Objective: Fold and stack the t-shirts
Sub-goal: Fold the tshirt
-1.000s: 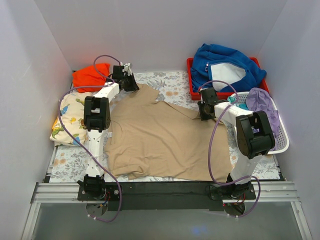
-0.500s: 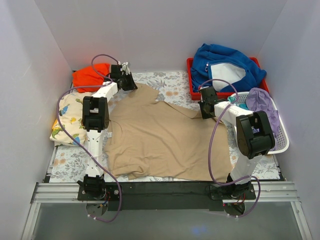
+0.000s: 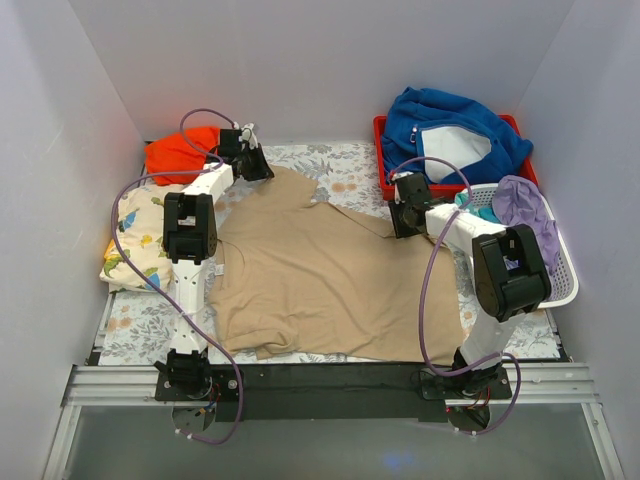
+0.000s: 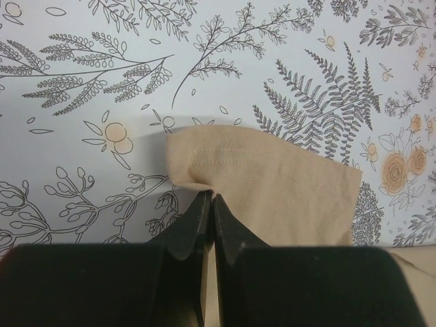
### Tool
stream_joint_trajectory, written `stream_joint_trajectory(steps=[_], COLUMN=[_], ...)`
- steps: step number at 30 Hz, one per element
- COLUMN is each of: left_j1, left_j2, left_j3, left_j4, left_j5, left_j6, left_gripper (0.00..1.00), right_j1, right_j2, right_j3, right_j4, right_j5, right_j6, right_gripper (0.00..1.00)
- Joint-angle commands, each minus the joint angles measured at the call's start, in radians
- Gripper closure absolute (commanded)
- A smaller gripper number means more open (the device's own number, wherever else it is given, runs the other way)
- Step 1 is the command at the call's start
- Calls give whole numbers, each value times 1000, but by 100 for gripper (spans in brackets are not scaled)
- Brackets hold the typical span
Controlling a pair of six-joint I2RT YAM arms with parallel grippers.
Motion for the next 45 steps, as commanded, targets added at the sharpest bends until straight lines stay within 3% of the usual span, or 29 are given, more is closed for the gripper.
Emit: stream_joint_trajectory(steps=[1, 11, 13, 17, 26, 32, 45], left_j1=[3, 7, 7, 8, 10, 22, 49], left_j2=[-86, -90, -93, -105, -177, -256, -395], left_j3=[-3, -14, -21, -41, -82, -139, -315], left_j4=[11, 14, 20, 43, 48, 78, 78], left_j5=[21, 22, 25, 28, 32, 23, 118], left_j6=[-3, -1, 2, 2, -1, -6, -50], left_gripper=[100, 100, 100, 100, 100, 100, 100], right_j1=[15, 16, 16, 16, 16, 12, -31], right_j2=[9, 92, 95, 77, -65, -78, -118], right_j3=[36, 74, 79, 82, 69, 71, 52], right_j4=[26, 23, 23, 23, -27, -100, -181], right_j5=[1, 151, 159, 151, 210, 284, 258], right_j6=[11, 10, 10, 6, -7, 17, 91], right_gripper=[59, 62, 70, 99, 99, 99, 99])
